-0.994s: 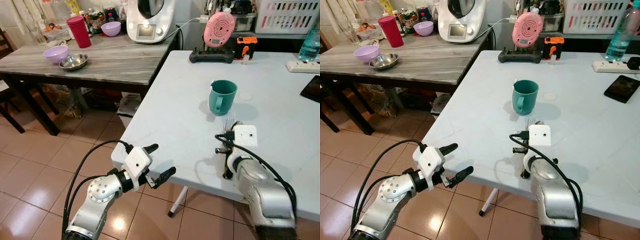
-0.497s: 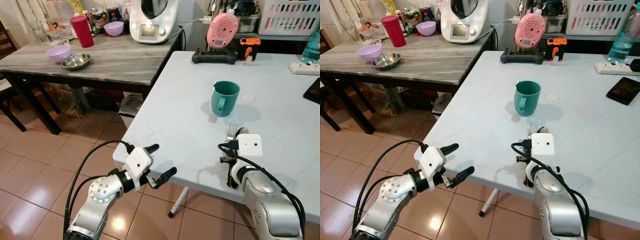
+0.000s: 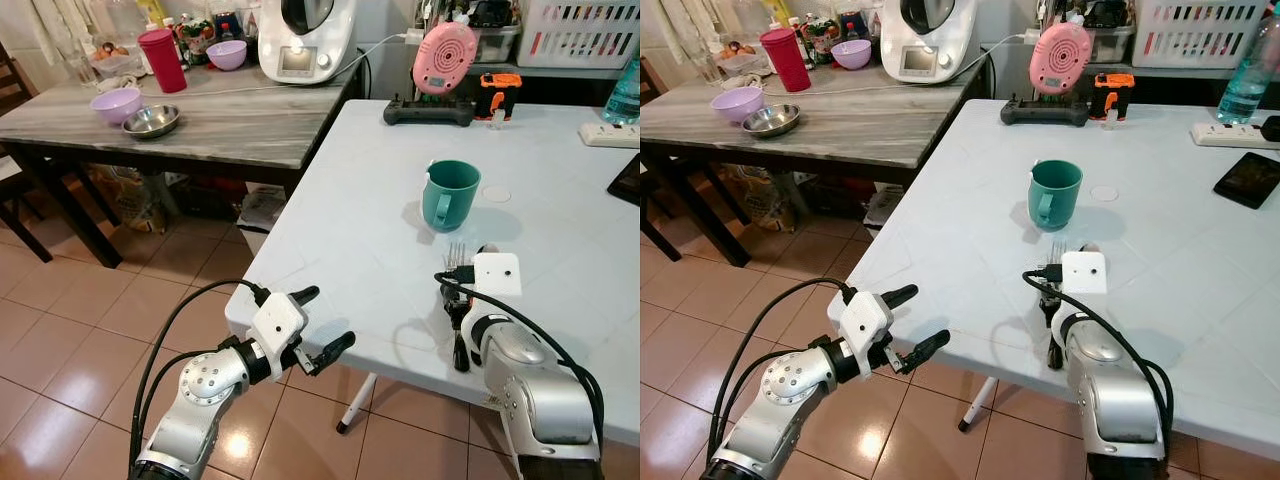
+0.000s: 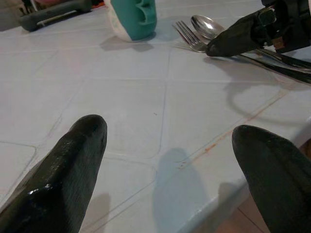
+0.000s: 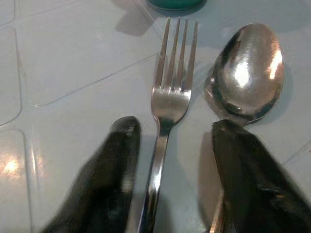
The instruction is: Setting the table
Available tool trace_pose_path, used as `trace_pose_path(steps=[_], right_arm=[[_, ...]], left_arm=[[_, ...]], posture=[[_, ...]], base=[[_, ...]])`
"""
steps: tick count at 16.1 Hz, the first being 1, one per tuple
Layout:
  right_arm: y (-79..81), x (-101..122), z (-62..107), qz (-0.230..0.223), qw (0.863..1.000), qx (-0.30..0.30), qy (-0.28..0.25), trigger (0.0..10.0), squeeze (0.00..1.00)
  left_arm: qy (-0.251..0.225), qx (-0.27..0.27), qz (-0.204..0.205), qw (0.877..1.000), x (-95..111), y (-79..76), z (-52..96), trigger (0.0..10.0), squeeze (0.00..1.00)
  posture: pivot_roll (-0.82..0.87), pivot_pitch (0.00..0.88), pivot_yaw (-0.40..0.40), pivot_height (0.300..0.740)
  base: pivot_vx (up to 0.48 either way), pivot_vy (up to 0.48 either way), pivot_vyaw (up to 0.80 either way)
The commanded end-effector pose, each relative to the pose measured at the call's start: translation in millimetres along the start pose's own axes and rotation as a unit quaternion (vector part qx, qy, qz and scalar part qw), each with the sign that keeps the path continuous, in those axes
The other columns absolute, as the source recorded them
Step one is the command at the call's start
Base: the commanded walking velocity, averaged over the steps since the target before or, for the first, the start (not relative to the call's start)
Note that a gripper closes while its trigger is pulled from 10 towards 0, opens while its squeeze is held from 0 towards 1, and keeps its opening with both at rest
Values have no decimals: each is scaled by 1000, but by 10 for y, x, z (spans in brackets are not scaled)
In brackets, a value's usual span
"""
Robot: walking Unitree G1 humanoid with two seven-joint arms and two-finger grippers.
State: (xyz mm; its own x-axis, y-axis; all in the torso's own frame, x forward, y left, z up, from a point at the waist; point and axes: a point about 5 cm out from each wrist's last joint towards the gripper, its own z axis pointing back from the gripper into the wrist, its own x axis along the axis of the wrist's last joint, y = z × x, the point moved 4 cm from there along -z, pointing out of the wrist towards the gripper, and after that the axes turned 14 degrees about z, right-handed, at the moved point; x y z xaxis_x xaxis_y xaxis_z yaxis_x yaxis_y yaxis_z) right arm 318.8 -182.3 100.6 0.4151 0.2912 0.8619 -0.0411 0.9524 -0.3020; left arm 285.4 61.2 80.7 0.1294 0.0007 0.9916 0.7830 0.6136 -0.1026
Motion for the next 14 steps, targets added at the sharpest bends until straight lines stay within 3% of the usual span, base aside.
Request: trace_pose_path(steps=[1, 2, 3, 4, 5, 10, 14], right_arm=[[64, -90, -38, -1, 1000, 13, 23, 10000, 1000], [93, -107, -63, 2, 1000, 19, 25, 10000, 1000], [132, -113, -103, 3, 999, 24, 27, 10000, 804], [138, -47, -108, 2, 1000, 23, 19, 10000, 208], [131, 45, -98, 5, 1000, 20, 3, 10000, 0], [-1, 373, 51, -27, 994, -16, -104, 10000, 0], [-8, 290, 147, -33, 993, -20, -116, 10000, 0]], left_arm=[[7, 2, -8, 1000, 1, 23, 10, 10000, 0], [7, 2, -8, 1000, 2, 22, 10, 10000, 0], [7, 0, -8, 1000, 0, 22, 8, 10000, 0], [7, 0, -9, 1000, 0, 23, 8, 10000, 0], [7, 1, -10, 1000, 1, 27, 10, 10000, 0], [0, 14, -9, 1000, 5, 70, 34, 10000, 0], [-3, 17, -10, 1000, 10, 85, 39, 10000, 0]], posture=[[-332, 30, 110, 740], [-332, 30, 110, 740], [-332, 30, 110, 740], [-332, 30, 110, 740], [-332, 30, 110, 740], [-323, 27, 111, 740], [-326, 22, 117, 740]], base=[[0, 0, 0], [0, 0, 0], [0, 0, 0], [0, 0, 0], [0, 0, 0], [0, 0, 0], [0, 0, 0]])
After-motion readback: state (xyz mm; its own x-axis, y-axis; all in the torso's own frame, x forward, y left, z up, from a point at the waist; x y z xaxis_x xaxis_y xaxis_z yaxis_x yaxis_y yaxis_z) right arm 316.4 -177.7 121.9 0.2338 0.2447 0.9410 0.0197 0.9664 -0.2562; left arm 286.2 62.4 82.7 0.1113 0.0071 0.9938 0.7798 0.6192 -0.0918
